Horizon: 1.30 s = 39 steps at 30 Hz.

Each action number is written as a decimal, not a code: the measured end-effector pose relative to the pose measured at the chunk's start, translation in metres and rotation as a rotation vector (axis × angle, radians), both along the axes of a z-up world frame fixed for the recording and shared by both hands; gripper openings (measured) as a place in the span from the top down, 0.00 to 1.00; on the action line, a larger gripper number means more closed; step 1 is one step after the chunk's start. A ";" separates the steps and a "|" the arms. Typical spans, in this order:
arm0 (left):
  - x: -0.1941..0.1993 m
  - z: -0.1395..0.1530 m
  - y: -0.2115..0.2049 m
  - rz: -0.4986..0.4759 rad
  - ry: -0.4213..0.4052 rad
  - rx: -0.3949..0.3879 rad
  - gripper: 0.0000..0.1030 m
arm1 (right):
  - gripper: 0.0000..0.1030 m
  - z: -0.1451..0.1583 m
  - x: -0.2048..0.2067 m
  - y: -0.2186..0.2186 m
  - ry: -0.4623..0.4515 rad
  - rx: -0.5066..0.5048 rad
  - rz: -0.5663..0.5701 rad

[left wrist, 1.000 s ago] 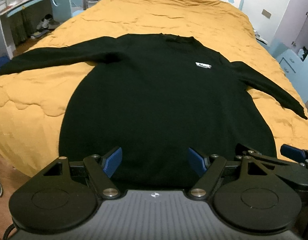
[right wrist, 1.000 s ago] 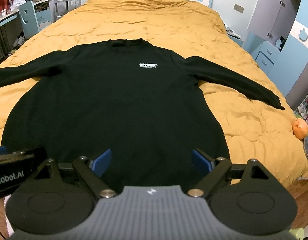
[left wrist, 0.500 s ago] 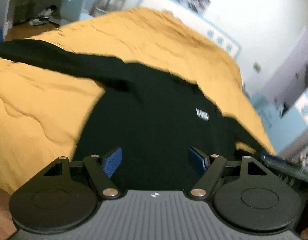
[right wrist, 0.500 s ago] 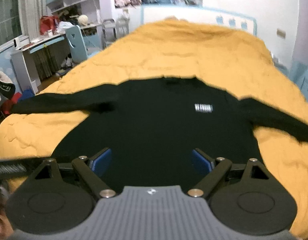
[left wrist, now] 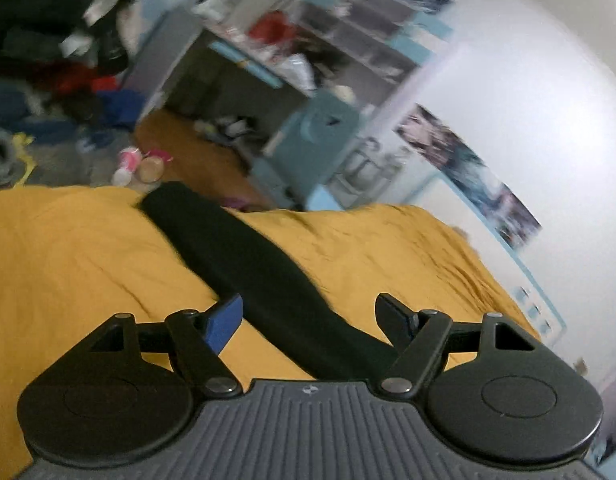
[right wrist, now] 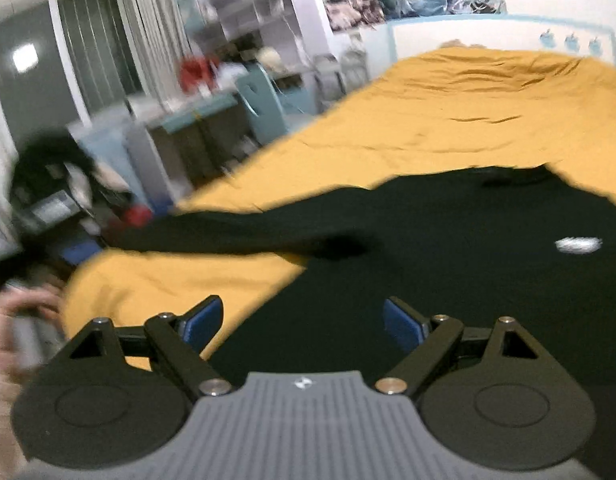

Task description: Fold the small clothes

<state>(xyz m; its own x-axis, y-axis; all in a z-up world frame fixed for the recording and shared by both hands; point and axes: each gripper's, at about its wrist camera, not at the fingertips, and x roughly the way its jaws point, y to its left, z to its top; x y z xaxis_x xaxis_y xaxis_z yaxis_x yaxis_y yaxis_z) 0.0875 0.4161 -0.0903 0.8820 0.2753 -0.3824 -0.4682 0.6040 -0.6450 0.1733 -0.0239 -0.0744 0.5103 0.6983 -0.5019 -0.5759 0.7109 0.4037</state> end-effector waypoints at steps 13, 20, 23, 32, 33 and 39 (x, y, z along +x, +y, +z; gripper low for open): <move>0.033 -0.058 0.089 0.225 -0.056 -0.244 0.26 | 0.19 -0.028 0.017 0.045 0.005 -0.164 0.038; 0.036 -0.074 0.102 0.221 -0.056 -0.305 0.30 | 0.19 -0.039 0.015 0.059 0.055 -0.207 0.046; 0.035 -0.074 0.104 0.209 -0.059 -0.292 0.70 | 0.19 -0.040 0.012 0.058 0.054 -0.216 0.048; 0.046 -0.043 0.098 0.204 -0.142 -0.309 0.87 | 0.19 -0.040 0.018 0.043 0.050 -0.252 0.006; 0.050 -0.033 0.094 0.187 -0.157 -0.300 0.87 | 0.19 -0.040 0.020 0.038 0.059 -0.247 -0.002; 0.098 0.050 0.030 -0.024 -0.261 -0.192 0.87 | 0.19 -0.041 0.026 -0.001 0.085 -0.223 -0.056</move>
